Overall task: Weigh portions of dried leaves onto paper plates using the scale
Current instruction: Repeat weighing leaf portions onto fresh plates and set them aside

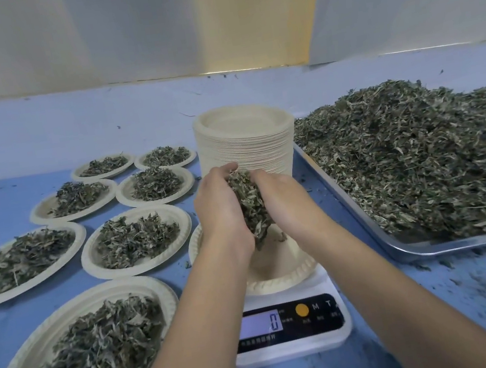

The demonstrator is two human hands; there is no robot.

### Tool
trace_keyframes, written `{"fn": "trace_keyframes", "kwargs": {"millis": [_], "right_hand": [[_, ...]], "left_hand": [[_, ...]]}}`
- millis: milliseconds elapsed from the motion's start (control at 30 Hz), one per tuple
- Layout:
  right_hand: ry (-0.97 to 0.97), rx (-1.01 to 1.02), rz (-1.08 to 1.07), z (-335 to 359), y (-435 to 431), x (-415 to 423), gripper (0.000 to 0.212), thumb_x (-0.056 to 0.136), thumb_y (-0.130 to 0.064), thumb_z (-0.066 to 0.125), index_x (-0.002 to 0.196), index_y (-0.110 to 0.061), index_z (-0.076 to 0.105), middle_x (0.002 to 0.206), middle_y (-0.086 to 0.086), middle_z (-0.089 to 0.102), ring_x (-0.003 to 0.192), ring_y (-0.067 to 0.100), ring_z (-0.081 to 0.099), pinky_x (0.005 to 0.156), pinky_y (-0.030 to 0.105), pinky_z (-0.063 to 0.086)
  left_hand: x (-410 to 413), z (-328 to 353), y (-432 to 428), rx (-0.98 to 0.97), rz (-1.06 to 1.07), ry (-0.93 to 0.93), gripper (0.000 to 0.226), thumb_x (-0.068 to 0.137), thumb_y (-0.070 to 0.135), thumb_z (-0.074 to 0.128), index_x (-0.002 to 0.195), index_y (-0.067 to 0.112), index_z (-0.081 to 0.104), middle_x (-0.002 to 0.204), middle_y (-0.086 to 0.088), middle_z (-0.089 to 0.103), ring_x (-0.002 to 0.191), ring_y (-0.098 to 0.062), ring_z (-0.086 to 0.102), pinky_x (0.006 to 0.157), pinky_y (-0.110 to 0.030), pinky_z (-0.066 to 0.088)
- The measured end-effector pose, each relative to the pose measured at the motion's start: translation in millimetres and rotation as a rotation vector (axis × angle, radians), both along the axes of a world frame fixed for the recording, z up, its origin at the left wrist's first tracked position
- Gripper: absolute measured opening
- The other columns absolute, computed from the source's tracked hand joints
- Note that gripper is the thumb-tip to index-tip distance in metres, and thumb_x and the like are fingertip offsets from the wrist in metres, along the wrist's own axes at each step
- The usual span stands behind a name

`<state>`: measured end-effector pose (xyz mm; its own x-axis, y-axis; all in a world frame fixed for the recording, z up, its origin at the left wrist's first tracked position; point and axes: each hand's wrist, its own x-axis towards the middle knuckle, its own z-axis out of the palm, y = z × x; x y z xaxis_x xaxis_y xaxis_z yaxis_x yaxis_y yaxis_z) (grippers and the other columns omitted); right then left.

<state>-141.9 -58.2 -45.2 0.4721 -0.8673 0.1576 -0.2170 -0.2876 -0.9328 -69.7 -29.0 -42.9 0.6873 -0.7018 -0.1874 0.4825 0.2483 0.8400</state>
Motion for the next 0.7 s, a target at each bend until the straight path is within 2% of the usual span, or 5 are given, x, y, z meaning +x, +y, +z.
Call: {"fn": "trace_keyframes", "kwargs": {"millis": [100,200,400,600,700], "right_hand": [[0.031,-0.034,-0.008,1.1,-0.3,-2.9,0.039,0.094,-0.033,0.036,0.076,-0.002,0.05,0.072,0.008,0.049,0.072,0.021,0.047,0.063,0.034,0.033],[-0.035,0.014,-0.024,2.1,-1.0,-3.7,0.041,0.094,-0.036,0.037,0.079,-0.005,0.058,0.082,0.015,0.064,0.083,0.028,0.06,0.069,0.035,0.041],[-0.255,0.264,0.028,0.6,-1.4,1.0,0.036,0.095,-0.043,0.041,0.085,-0.023,0.069,0.084,-0.003,0.074,0.085,0.014,0.07,0.074,0.03,0.052],[-0.23,0.249,0.053,2.9,-1.4,-2.4,0.022,0.092,-0.041,0.051,0.089,-0.029,0.069,0.093,-0.009,0.072,0.088,0.005,0.067,0.068,0.023,0.048],[-0.163,0.211,0.039,3.4,-0.8,-3.6,0.02,0.09,-0.042,0.053,0.096,-0.027,0.066,0.101,-0.004,0.069,0.097,0.013,0.064,0.083,0.031,0.049]], "left_hand": [[1.0,-0.5,-0.7,-0.003,-0.026,0.028,0.024,0.086,0.018,0.051,0.073,0.023,0.071,0.081,-0.004,0.07,0.075,-0.024,0.067,0.061,-0.032,0.053],[0.5,-0.1,0.4,0.002,-0.058,0.05,0.024,0.085,0.018,0.049,0.074,0.02,0.07,0.078,-0.005,0.07,0.072,-0.025,0.066,0.066,-0.034,0.055],[-2.2,0.7,1.7,0.007,-0.089,0.049,0.023,0.083,0.018,0.047,0.076,0.018,0.069,0.087,-0.01,0.072,0.084,-0.03,0.069,0.082,-0.043,0.054],[-0.5,1.5,3.3,-0.026,-0.063,0.052,0.024,0.087,0.015,0.045,0.074,0.016,0.066,0.079,-0.007,0.07,0.079,-0.026,0.067,0.079,-0.04,0.054],[1.8,3.0,5.4,-0.012,-0.023,0.055,0.026,0.089,0.016,0.044,0.078,0.016,0.067,0.083,-0.007,0.07,0.079,-0.025,0.066,0.079,-0.039,0.054]]}}
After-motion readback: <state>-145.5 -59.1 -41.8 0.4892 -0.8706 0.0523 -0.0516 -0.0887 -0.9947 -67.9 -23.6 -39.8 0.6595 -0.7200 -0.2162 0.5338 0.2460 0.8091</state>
